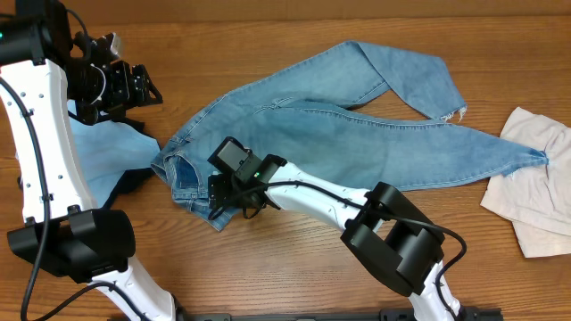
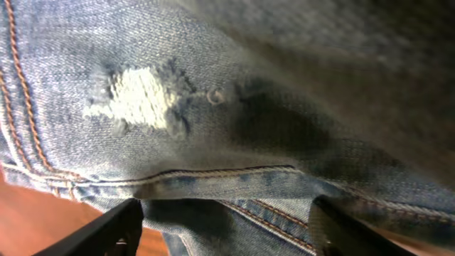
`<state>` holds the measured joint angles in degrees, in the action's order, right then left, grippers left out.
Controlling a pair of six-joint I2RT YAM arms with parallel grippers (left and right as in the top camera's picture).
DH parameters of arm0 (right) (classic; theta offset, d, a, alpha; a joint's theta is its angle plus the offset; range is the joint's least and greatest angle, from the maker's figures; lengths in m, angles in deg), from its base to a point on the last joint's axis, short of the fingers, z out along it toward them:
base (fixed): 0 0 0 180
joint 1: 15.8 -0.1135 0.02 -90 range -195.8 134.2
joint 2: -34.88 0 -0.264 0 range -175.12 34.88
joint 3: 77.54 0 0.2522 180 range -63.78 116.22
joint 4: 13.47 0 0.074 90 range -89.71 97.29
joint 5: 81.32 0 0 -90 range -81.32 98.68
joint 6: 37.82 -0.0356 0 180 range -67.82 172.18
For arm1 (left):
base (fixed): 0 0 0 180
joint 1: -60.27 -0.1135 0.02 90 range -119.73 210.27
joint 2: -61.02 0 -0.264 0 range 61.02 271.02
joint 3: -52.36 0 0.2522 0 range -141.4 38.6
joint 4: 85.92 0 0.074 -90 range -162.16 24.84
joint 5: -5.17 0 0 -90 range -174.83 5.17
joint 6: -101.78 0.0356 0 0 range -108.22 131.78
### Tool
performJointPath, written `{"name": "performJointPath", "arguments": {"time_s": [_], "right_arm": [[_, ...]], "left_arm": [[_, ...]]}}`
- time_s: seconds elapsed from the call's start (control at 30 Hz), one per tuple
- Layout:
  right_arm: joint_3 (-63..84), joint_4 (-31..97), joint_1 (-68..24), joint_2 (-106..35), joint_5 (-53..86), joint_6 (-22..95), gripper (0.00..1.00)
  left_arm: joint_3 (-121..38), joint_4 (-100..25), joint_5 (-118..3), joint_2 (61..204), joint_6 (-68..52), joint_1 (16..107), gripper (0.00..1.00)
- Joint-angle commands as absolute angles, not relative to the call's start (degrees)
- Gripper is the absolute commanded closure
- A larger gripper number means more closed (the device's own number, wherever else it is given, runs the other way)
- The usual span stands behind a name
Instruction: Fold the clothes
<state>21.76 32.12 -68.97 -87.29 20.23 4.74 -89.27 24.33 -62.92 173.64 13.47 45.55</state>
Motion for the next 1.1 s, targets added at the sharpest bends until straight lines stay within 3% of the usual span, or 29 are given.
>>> {"name": "performJointPath", "arguments": {"time_s": [0.0, 0.1, 0.2, 0.37, 0.47, 0.6, 0.9, 1.07], "right_arm": [[21.7, 33.3, -68.6, -88.0, 20.6, 3.1, 0.19], [22.3, 32.8, -65.1, -86.1, 19.3, 12.1, 0.17], [22.3, 39.4, -57.6, -78.5, 17.3, 12.0, 0.13], [22.3, 49.0, -37.4, -59.5, 20.1, 16.9, 0.06], [22.3, 56.0, -24.3, -52.6, 22.5, 22.6, 0.03], [22.2, 64.5, -10.2, -50.8, 26.8, 31.3, 0.01], [22.1, 64.0, -7.4, -50.9, 26.8, 32.5, 0.00], [22.1, 64.0, -7.4, -50.9, 26.8, 32.5, 0.00]], "left_arm": [[-90.6, 24.6, -62.2, 172.5, 14.4, 45.6, 0.18], [-90.6, 24.7, -61.0, 171.4, 19.4, 47.0, 0.27], [-90.6, 24.6, -64.1, 168.4, 21.2, 50.6, 0.29], [-88.5, 24.7, -82.4, 165.5, 17.5, 66.1, 0.30], [-75.8, 24.3, -86.0, 165.5, 16.2, 74.7, 0.30], [-51.4, 15.1, -93.6, 165.5, 8.2, 78.3, 0.30], [-31.7, -3.3, -103.1, 165.6, 8.6, 84.0, 0.25], [-28.6, -9.7, -113.8, 165.6, 4.8, 83.8, 0.44]]}}
